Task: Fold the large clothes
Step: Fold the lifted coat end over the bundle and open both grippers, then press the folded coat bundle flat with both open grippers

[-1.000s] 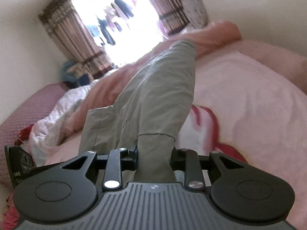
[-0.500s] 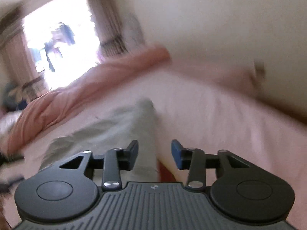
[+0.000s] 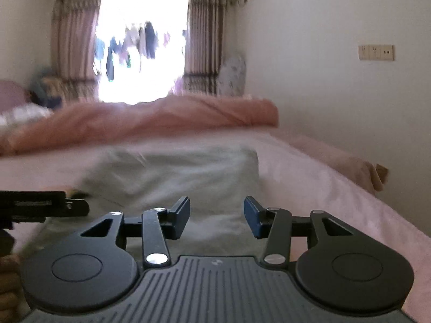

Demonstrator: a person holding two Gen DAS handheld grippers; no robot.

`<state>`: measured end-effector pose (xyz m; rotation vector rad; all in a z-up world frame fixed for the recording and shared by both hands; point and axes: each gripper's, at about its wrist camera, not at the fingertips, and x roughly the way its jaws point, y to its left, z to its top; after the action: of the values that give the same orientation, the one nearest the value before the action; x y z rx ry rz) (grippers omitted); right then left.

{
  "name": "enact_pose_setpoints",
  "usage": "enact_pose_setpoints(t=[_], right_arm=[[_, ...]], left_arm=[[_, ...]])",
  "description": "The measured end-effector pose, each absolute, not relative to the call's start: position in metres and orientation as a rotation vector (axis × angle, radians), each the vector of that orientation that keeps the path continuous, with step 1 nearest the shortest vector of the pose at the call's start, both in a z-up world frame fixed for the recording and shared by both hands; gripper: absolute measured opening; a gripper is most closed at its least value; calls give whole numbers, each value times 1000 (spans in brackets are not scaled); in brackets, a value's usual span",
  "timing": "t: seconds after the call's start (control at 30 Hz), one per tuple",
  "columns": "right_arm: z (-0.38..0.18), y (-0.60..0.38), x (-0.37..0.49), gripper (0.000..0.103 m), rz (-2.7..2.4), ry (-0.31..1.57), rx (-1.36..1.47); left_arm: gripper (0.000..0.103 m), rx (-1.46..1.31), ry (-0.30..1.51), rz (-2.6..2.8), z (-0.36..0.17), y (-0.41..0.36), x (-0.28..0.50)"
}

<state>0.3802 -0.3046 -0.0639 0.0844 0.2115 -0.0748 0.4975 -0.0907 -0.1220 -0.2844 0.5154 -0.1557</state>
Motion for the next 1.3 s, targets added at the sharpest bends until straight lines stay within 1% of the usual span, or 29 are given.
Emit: enact_pose_setpoints(t=[0.07, 0.13, 0.17, 0.2, 0.23, 0.27, 0.3, 0.33, 0.37, 0.43, 0.47, 0.53, 0.6, 0.73, 0.83, 1.0, 1.3], right_arm=[[-55, -308, 368, 72, -31, 217, 98], [-56, -319, 362, 73, 13, 302, 106], [-57, -325, 363, 74, 11, 357, 110], [-62, -325, 369, 80, 3, 433, 112], [-70, -326, 382, 85, 1, 537, 116], [-80, -328, 392, 97, -2, 607, 124], [-83, -328, 396, 99, -25, 622, 128], [-82, -329, 396, 99, -29, 624, 128], [-77, -328, 395, 97, -39, 646, 122], [-62, -329, 383, 85, -71, 665, 145], [-54, -326, 368, 82, -85, 660, 146], [-37, -323, 347, 84, -110, 633, 144], [-22, -321, 322, 95, -117, 609, 158], [-7, -315, 285, 95, -146, 610, 200], [-7, -309, 272, 95, -139, 627, 214], [-8, -290, 252, 95, -155, 659, 150], [-9, -280, 242, 95, -136, 664, 140]], left_arm=[[103, -259, 476, -172, -111, -87, 479], [103, -162, 513, -152, -117, -89, 470], [103, -82, 572, -128, -125, -94, 470], [103, -33, 609, -127, -132, -92, 465], [103, -24, 615, -133, -126, -102, 468], [103, -36, 611, -123, -124, -100, 462], [103, -45, 632, -113, -119, -97, 456], [103, -47, 665, -102, -116, -103, 460], [103, -46, 699, -93, -114, -104, 463], [103, -18, 769, -109, -108, -108, 458], [103, 0, 788, -132, -100, -107, 448], [103, 28, 792, -203, -85, -108, 423], [103, 38, 740, -240, -64, -111, 400], [103, 70, 703, -231, -28, -116, 354], [103, 87, 702, -248, -18, -119, 334], [103, 71, 685, -284, 1, -117, 305], [103, 88, 694, -303, 1, -128, 296]])
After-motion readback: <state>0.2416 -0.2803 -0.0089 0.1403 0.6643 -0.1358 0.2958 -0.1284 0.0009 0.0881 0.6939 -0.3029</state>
